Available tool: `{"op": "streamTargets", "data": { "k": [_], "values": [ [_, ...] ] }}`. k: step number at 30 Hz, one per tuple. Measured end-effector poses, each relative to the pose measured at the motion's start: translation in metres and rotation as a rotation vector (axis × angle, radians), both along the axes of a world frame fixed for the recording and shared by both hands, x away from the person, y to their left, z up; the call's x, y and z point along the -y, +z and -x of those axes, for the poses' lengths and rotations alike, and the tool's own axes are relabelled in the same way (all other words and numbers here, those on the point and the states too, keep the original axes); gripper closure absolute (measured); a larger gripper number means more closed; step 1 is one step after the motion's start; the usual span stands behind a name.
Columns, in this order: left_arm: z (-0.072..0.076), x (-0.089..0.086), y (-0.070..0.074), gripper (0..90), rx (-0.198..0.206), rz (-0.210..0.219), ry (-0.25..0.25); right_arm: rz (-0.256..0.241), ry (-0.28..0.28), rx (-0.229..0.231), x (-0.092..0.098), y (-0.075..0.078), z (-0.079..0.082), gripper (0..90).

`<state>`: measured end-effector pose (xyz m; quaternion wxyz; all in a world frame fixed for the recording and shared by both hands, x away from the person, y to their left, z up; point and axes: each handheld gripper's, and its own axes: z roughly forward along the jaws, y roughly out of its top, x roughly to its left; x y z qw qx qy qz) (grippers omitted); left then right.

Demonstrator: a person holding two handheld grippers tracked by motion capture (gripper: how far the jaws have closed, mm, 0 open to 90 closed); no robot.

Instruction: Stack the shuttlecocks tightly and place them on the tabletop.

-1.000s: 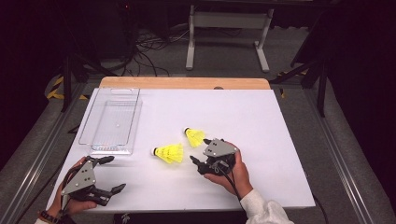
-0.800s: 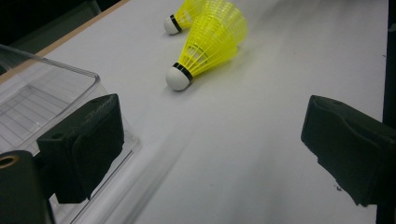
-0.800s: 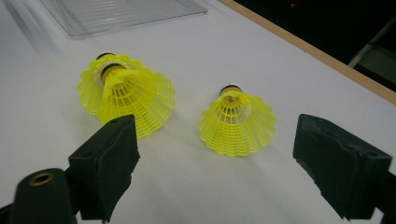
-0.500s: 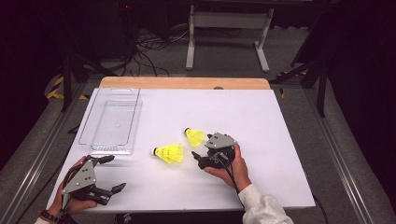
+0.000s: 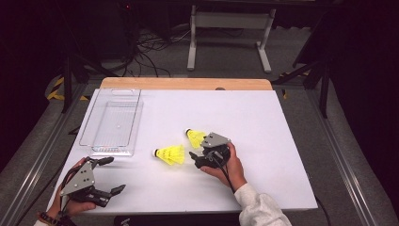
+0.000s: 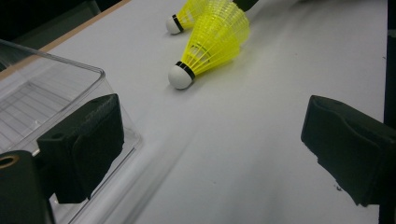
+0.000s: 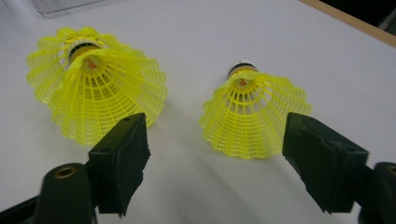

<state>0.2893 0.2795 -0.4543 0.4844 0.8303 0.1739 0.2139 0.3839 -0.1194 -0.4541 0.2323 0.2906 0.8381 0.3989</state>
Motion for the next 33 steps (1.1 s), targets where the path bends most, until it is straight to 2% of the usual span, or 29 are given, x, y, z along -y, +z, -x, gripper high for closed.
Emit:
{"op": "streamTargets", "data": {
  "k": [3, 15, 18, 23, 26, 33],
  "values": [
    [0.003, -0.003, 0.000, 7.1, -0.002, 0.001, 0.012, 0.015, 0.008, -0.011, -0.008, -0.003, -0.003, 31.9],
    [0.010, -0.009, -0.002, 7.1, -0.009, 0.001, 0.038, 0.018, -0.016, -0.029, -0.015, -0.006, -0.015, 42.8],
    [0.010, -0.010, -0.002, 7.2, -0.011, 0.000, 0.039, 0.023, -0.028, -0.022, -0.017, -0.006, -0.016, 45.4],
    [0.012, -0.009, -0.002, 7.2, -0.011, -0.006, 0.041, 0.013, -0.053, -0.037, -0.022, -0.009, -0.022, 53.5],
    [0.012, -0.010, -0.002, 7.2, -0.011, -0.008, 0.043, 0.014, -0.067, -0.036, -0.024, -0.009, -0.023, 54.3],
    [0.013, -0.010, -0.003, 7.2, -0.014, -0.012, 0.047, 0.013, -0.094, -0.039, -0.026, -0.011, -0.026, 65.9]
  ]
}}
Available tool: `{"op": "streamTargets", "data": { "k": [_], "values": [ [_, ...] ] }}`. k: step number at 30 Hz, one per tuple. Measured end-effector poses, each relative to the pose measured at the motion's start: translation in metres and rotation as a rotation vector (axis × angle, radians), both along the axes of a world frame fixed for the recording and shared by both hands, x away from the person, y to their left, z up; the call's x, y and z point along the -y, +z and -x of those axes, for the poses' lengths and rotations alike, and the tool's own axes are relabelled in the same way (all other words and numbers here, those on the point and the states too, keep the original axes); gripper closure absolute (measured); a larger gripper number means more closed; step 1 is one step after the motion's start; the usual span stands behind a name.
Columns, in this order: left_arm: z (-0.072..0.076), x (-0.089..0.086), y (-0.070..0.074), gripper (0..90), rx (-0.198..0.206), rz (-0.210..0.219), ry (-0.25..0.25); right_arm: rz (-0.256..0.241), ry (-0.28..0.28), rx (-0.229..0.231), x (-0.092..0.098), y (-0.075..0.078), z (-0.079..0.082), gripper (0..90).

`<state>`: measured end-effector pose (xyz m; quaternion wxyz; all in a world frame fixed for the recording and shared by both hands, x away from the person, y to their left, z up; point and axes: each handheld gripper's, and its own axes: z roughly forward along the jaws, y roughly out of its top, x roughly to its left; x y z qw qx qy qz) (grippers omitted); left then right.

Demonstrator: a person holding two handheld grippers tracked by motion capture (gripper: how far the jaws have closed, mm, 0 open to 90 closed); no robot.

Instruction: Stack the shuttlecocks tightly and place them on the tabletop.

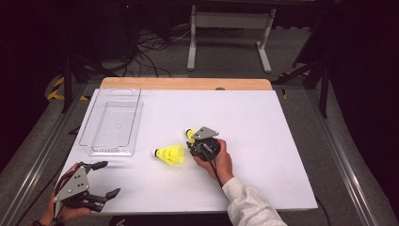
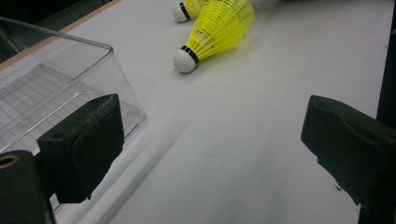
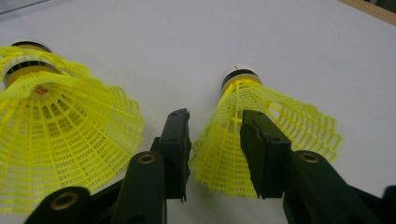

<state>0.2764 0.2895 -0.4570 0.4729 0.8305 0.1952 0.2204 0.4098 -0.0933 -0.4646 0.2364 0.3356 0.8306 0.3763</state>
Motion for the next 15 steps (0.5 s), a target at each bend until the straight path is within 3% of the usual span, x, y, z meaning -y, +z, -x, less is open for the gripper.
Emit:
{"op": "streamTargets", "data": {
  "k": [8, 15],
  "values": [
    [0.0011, 0.0016, 0.0000, 7.2, 0.002, -0.008, -0.002, 0.021, -0.024, 0.016, 0.0019, 0.0003, 0.0000, 88.0],
    [0.0026, 0.0016, 0.0007, 7.2, 0.006, -0.013, 0.000, 0.016, -0.031, 0.028, 0.0056, 0.0037, 0.0012, 90.0]
  ]
}}
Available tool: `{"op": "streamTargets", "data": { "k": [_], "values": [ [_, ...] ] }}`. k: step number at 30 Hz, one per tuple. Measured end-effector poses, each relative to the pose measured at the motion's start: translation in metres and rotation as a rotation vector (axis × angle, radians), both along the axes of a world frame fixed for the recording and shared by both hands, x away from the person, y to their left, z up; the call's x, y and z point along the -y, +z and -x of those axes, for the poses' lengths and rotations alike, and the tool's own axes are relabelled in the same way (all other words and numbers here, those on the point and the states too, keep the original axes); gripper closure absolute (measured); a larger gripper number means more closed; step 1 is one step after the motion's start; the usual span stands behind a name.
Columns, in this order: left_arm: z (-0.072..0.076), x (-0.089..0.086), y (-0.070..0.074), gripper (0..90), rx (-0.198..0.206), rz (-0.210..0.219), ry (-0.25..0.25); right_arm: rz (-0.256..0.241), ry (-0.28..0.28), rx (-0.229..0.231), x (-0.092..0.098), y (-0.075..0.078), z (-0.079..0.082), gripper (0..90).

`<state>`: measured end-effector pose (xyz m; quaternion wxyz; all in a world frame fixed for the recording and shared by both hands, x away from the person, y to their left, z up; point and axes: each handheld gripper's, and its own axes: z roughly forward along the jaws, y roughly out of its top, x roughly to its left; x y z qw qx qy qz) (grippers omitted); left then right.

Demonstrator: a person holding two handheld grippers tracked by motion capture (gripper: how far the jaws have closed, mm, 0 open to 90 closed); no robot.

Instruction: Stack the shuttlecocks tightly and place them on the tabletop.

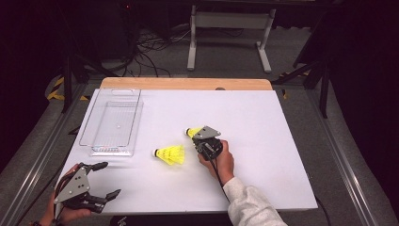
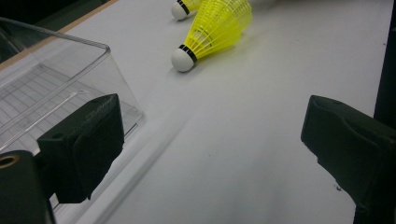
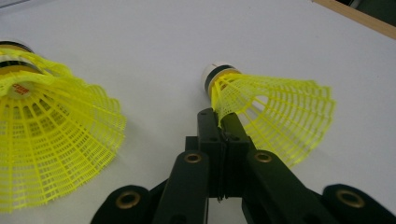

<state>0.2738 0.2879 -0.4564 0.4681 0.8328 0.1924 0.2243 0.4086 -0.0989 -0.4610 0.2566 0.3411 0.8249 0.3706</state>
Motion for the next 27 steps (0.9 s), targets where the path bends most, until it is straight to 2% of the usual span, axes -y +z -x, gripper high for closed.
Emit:
{"op": "streamTargets", "data": {
  "k": [16, 27],
  "values": [
    [0.000, 0.002, 0.000, 7.2, -0.001, 0.000, -0.006, -0.016, 0.029, 0.059, 0.011, 0.015, 0.008, 90.0],
    [-0.001, 0.004, 0.000, 7.2, -0.002, -0.006, -0.010, -0.027, 0.021, 0.083, 0.019, 0.023, 0.011, 90.0]
  ]
}}
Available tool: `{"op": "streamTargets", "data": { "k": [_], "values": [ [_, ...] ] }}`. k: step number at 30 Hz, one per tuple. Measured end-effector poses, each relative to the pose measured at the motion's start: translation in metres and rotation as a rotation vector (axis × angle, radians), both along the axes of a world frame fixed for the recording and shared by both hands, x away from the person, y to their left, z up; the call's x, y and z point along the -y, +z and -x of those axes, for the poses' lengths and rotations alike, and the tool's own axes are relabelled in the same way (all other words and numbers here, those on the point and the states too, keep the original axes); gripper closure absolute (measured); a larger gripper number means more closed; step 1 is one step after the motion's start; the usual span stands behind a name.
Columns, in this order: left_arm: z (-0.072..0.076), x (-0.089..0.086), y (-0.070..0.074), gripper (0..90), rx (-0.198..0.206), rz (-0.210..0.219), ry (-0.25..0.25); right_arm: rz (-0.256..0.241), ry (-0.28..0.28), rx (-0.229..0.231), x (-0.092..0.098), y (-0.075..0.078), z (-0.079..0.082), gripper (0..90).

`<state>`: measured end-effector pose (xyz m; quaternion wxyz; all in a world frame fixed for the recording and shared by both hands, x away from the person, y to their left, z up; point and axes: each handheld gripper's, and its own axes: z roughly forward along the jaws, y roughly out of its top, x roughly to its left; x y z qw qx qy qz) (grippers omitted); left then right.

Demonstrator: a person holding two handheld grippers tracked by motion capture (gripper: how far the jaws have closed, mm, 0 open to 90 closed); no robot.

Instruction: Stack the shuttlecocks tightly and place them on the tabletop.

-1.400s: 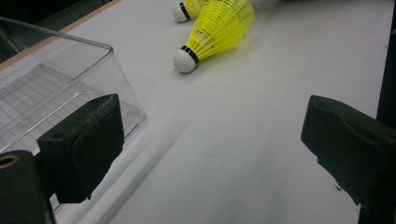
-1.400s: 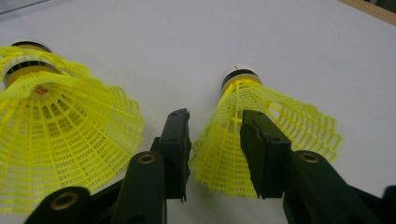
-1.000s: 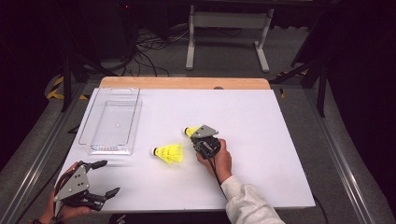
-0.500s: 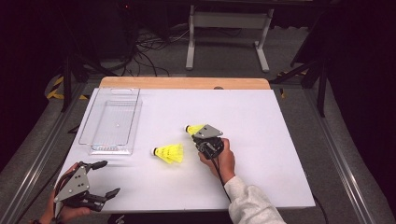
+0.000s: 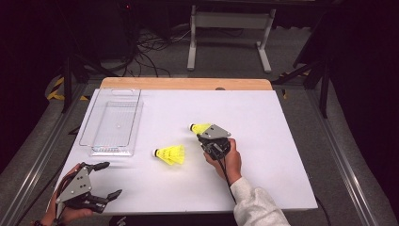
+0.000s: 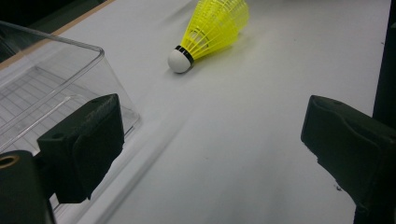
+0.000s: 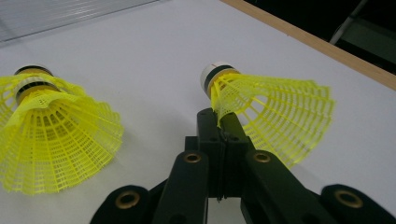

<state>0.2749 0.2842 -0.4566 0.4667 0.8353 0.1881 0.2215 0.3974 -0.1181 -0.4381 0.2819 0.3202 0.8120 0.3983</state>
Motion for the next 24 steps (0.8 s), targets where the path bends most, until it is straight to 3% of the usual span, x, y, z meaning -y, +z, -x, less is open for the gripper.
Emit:
{"op": "streamTargets", "data": {
  "k": [15, 24],
  "values": [
    [0.001, 0.000, 0.000, 7.3, 0.003, -0.004, -0.001, 0.000, 0.036, 0.038, 0.018, 0.016, 0.004, 90.0],
    [0.001, 0.000, 0.001, 7.3, 0.005, -0.007, -0.004, -0.024, 0.061, 0.058, 0.032, 0.029, 0.010, 90.0]
  ]
}}
